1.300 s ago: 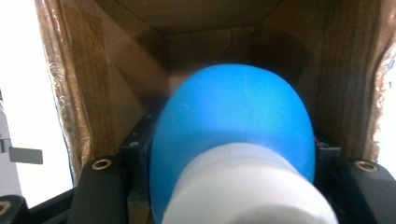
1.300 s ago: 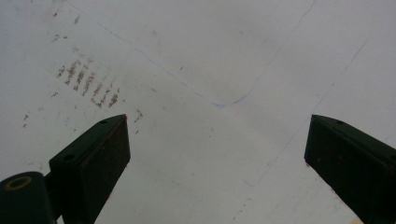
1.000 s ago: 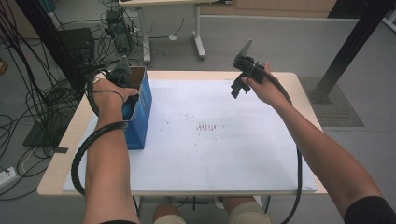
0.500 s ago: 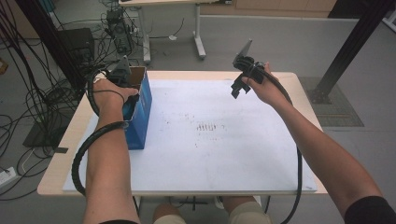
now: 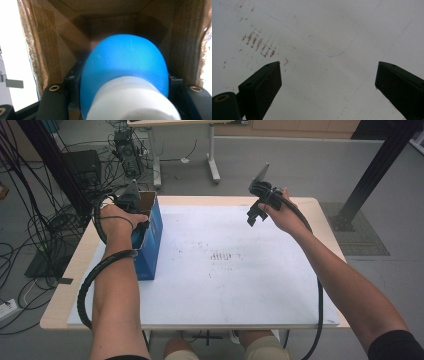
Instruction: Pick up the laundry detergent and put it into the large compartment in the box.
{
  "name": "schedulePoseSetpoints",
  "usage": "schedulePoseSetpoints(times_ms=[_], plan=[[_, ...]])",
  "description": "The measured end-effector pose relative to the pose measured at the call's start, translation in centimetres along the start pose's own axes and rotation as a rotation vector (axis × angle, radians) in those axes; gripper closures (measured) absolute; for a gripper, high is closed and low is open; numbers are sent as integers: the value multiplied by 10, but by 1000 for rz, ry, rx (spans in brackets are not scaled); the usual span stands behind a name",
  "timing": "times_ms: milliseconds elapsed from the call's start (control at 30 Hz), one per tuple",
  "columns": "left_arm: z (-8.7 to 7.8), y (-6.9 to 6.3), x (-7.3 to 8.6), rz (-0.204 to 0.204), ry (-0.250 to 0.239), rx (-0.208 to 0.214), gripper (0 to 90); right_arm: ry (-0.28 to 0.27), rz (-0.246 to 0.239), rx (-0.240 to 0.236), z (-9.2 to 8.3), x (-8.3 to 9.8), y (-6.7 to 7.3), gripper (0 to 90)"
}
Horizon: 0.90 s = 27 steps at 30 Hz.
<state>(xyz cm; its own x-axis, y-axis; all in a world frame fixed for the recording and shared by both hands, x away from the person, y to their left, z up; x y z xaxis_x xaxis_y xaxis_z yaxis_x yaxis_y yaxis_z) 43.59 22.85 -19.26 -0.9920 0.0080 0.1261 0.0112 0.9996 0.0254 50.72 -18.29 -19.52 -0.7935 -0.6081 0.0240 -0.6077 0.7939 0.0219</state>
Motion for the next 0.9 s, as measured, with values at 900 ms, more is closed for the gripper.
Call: schedulePoseSetpoints(times_ms=[900], plan=[[0,1,1,5,-4,0,370,-2,7,-4,0,0,0,70]])
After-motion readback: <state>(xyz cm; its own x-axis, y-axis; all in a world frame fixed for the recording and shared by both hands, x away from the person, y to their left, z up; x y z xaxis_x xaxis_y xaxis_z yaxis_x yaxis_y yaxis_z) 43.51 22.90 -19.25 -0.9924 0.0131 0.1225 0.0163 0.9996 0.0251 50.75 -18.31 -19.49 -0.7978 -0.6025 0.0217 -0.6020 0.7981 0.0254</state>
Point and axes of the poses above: each handheld gripper's, and its own axes: z roughly forward along the jaws, x roughly out of its underside, y roughly to its left, the point moved 2 cm from there along z, roughly forward along the jaws, and after that the axes turned 10 degrees about y, right-handed, at the moved point
